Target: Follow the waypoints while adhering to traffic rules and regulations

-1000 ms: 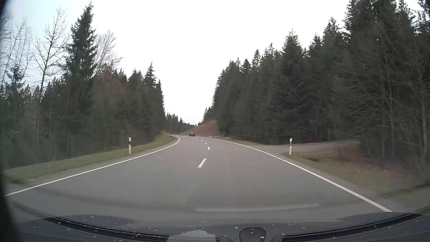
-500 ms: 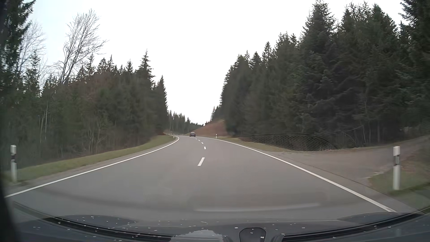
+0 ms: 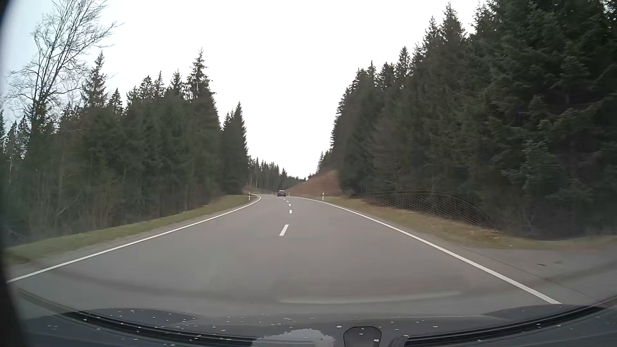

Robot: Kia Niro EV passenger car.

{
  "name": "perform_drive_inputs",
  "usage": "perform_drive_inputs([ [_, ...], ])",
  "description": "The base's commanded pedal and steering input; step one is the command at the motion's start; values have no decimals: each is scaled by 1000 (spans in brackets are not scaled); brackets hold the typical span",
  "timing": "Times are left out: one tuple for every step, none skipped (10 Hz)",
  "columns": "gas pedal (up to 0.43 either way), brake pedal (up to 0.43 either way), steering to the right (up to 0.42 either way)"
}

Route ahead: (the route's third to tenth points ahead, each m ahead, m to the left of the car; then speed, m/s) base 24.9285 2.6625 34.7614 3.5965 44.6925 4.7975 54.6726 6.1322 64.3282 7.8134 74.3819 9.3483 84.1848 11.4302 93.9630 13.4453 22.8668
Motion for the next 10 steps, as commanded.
perform_drive_inputs([
  [311, 0, -23],
  [311, 0, -22],
  [311, 0, -22],
  [311, 0, -23],
  [319, 0, -22],
  [319, 0, -21],
  [319, 0, -20],
  [319, 0, -18],
  [319, 0, -16],
  [319, 0, -15],
])
